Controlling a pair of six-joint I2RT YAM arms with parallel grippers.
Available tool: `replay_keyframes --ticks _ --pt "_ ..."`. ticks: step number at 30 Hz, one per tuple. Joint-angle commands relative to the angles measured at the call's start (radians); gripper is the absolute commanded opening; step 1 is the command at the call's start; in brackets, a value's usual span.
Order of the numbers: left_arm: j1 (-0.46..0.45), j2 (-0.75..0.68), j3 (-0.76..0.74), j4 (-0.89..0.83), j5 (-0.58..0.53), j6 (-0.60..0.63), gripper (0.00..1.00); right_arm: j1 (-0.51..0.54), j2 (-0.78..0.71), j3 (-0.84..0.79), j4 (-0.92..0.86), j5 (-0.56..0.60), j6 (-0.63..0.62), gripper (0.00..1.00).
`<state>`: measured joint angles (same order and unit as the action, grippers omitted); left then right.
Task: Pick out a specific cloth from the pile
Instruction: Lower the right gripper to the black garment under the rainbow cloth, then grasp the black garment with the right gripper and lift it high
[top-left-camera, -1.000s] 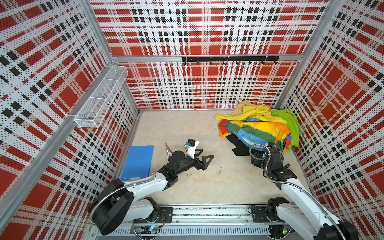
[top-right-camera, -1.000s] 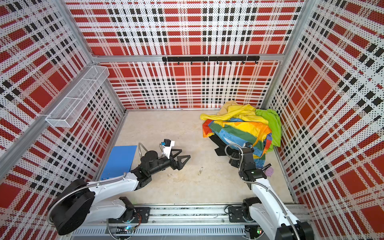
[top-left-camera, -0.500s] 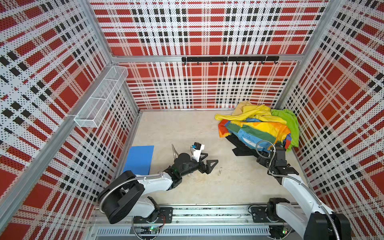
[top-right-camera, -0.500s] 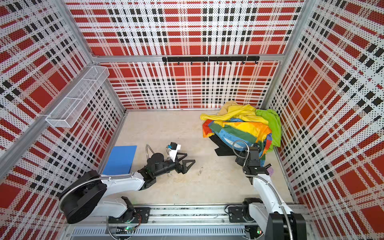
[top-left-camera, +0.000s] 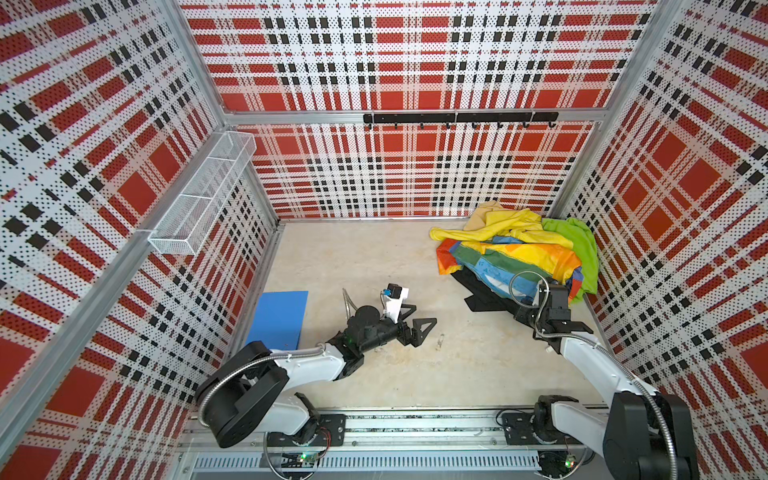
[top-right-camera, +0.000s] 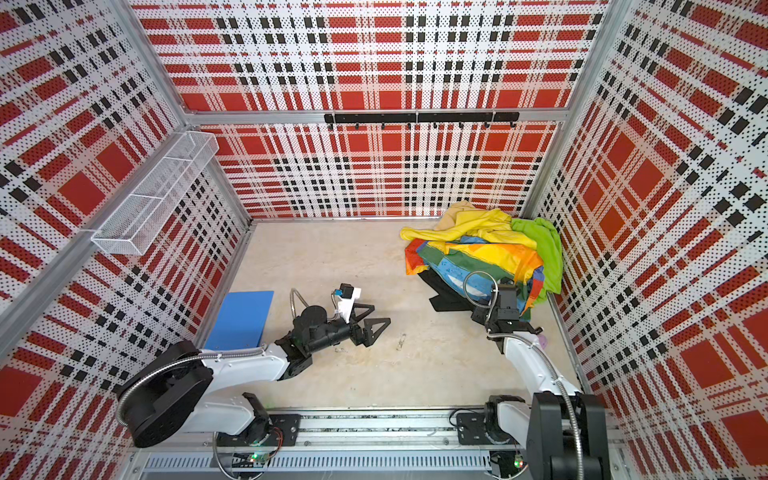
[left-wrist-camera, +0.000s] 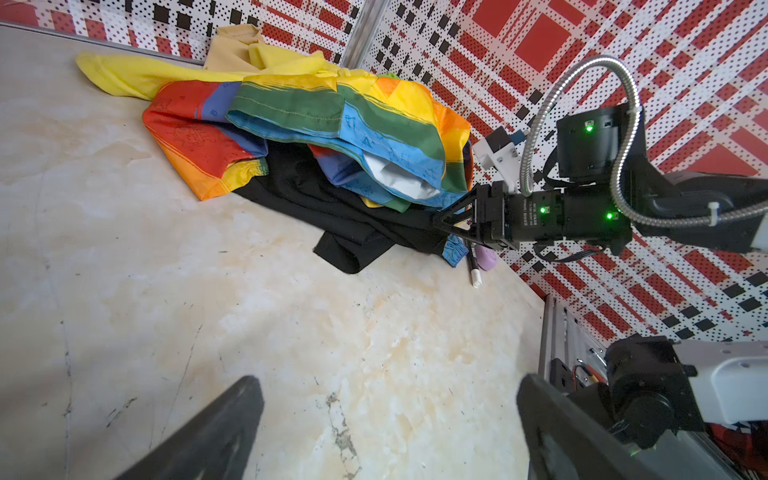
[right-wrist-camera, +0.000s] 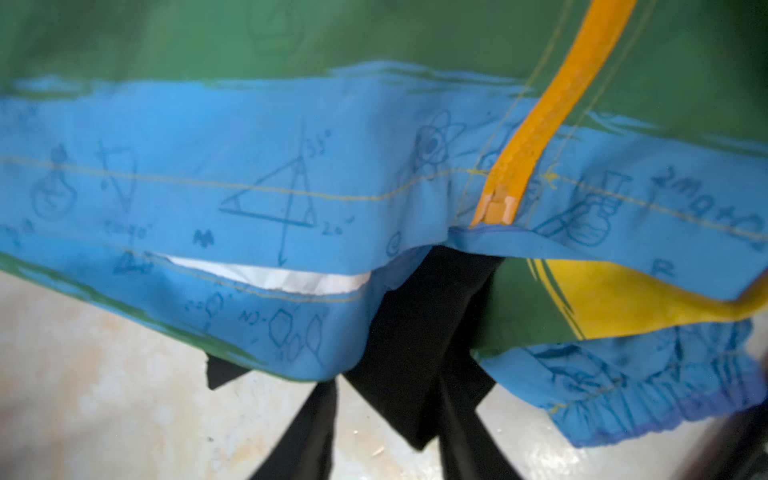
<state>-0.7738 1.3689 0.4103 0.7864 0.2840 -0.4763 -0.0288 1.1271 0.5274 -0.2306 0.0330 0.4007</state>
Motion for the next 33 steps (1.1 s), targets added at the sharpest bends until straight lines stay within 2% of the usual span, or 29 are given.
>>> replay_keyframes --ticks 1,3,5,12,20,33 --pt "0.001 -0.03 -0.002 0.038 -0.011 -0.017 0.99 -0.003 -0.009 0.028 0.029 0.037 -0.012 0.16" --pt "0.007 -0.034 -0.004 0.038 -0.013 -0.022 0.99 -0.003 -0.022 0.031 0.024 0.047 -0.014 0.04" --pt "0.011 -0.035 -0.004 0.038 -0.012 -0.023 0.99 -0.003 -0.033 0.041 0.014 0.055 -0.014 0.0" --pt "0.014 -0.045 -0.004 0.035 -0.007 -0.027 0.99 -0.003 -0.085 0.102 -0.038 0.053 -0.025 0.0" --pt "0.015 -0.05 0.002 0.027 -0.007 -0.029 0.99 -0.003 -0.13 0.269 -0.138 0.078 -0.059 0.0" --pt "0.01 -0.038 0.024 0.005 -0.018 -0.034 0.99 -0.003 -0.105 0.523 -0.18 0.087 -0.101 0.0"
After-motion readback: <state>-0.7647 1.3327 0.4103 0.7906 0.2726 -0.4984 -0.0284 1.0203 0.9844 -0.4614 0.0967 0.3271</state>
